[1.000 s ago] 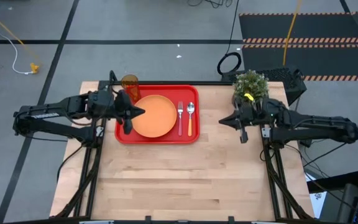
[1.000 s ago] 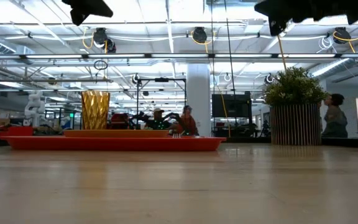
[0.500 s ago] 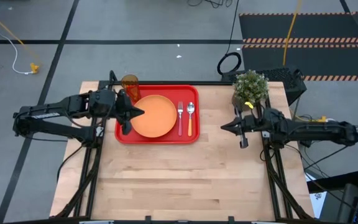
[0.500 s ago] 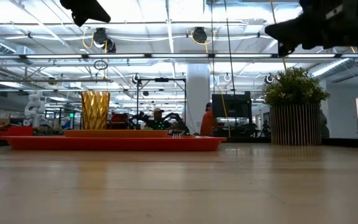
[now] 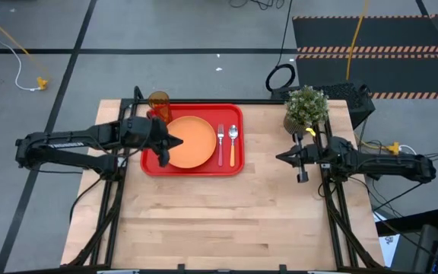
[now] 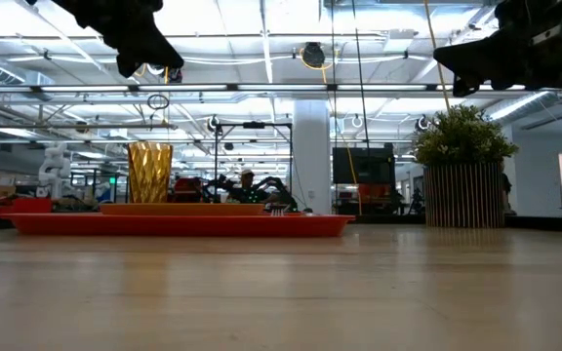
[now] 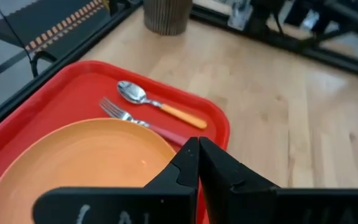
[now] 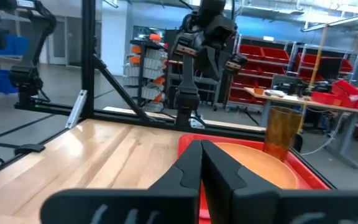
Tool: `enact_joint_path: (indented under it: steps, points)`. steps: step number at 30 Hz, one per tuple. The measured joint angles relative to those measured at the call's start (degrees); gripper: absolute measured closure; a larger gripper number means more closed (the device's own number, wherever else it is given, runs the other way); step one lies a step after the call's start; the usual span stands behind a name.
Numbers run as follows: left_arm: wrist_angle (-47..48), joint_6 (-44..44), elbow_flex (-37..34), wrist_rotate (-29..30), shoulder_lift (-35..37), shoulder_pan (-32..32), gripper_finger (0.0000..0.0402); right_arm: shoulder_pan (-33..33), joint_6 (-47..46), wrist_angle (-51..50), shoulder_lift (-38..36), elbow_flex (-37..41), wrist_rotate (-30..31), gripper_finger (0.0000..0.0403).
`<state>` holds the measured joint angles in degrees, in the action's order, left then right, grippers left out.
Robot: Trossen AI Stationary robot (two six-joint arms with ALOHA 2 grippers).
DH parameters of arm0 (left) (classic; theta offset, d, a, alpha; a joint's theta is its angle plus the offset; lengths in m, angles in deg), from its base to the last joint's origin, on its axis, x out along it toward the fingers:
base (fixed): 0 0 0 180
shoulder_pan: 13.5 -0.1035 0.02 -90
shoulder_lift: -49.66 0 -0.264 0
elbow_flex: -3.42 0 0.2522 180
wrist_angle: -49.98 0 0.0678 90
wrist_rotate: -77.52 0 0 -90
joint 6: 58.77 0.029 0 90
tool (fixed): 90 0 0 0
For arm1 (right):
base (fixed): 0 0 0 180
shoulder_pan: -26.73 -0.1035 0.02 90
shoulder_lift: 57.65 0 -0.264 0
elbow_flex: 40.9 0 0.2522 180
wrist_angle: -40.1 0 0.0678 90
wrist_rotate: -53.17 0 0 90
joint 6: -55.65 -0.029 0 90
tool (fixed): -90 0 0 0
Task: Pick and place plate/cup/fork/spoon on tray
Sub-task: Return to Home Position
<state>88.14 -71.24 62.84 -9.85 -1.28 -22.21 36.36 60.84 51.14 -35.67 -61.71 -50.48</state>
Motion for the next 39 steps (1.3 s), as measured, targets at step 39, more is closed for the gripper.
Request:
enact_joint_path:
  steps: [39]
  points:
    - [-0.6, -0.1, -0.2, 3.6, 0.0, 0.0, 0.0380, 0.0, 4.7, -14.9, -15.5, 0.0, 7.7, 0.0403]
